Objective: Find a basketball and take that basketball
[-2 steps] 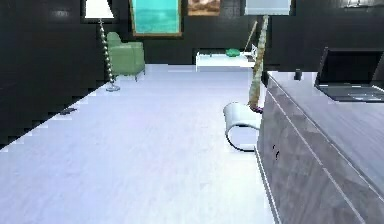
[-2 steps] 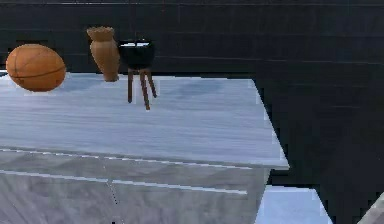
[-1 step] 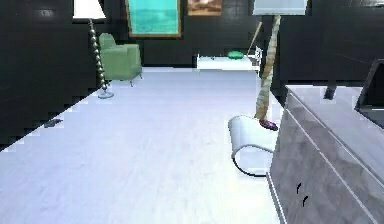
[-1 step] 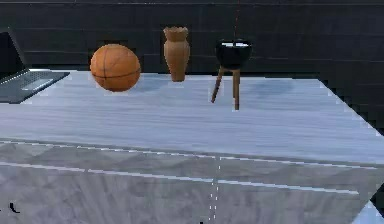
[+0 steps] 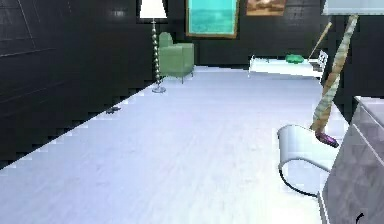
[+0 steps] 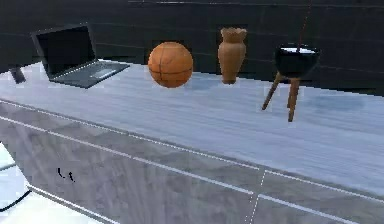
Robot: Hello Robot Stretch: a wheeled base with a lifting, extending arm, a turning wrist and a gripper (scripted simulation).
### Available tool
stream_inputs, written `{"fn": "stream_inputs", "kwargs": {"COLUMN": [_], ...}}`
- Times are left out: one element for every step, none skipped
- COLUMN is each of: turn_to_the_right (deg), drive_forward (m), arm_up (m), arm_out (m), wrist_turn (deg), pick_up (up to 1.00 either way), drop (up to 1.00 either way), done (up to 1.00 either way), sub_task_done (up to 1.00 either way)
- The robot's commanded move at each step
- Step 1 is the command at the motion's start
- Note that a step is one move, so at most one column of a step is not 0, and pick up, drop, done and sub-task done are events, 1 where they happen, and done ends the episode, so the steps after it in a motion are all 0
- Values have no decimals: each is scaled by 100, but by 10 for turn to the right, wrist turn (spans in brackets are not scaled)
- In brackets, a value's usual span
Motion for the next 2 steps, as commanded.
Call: {"fn": "stream_inputs", "kwargs": {"turn_to_the_right": [450, 450], "drive_forward": [0, 0], "arm_up": [0, 0], "arm_out": [0, 0], "wrist_turn": [0, 0], "pick_up": [0, 0], "drop": [0, 0], "done": [0, 0], "sub_task_done": [0, 0]}}
